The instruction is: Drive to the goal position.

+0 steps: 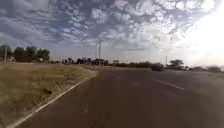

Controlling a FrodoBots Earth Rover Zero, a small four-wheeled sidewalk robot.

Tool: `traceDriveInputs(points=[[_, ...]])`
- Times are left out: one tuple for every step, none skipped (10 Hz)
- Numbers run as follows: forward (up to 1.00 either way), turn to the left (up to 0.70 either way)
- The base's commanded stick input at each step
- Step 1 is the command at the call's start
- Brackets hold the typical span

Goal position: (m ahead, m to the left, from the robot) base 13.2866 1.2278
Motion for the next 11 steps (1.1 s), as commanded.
traceDriveInputs(points=[[0.6,0.0],[0.6,0.0],[0.6,0.0],[0.6,0.0],[0.6,0.0],[0.6,0.0],[0.6,0.0],[0.6,0.0],[0.6,0.0],[0.6,0.0],[0.6,0.0]])
